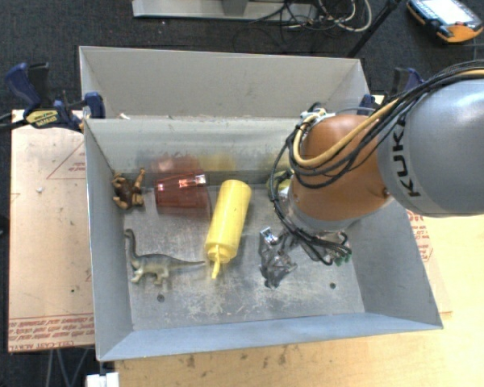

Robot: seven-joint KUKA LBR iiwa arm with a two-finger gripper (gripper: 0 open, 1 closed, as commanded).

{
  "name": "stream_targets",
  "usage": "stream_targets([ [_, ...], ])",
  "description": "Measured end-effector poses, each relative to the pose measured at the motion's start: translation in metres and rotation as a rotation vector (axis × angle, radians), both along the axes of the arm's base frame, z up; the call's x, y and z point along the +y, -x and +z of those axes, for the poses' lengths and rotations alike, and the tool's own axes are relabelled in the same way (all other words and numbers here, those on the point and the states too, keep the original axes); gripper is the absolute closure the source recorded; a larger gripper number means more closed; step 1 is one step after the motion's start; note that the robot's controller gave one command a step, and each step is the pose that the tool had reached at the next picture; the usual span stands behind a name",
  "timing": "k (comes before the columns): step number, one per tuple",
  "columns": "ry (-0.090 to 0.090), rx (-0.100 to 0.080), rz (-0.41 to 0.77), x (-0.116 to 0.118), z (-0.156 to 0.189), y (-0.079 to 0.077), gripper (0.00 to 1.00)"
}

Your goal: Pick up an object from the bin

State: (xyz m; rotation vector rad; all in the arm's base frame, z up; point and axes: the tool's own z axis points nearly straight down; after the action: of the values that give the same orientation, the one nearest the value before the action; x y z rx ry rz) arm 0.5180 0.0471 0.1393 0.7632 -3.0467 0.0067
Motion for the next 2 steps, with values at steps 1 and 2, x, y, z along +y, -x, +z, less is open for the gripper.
stream_targets([
  [1, -0.006, -0.004, 0.079, 0.059, 0.004, -0.048, 1.00],
  [2, -0.010, 0.007, 0.163, 0.052, 0.036, -0.046, 1.00],
])
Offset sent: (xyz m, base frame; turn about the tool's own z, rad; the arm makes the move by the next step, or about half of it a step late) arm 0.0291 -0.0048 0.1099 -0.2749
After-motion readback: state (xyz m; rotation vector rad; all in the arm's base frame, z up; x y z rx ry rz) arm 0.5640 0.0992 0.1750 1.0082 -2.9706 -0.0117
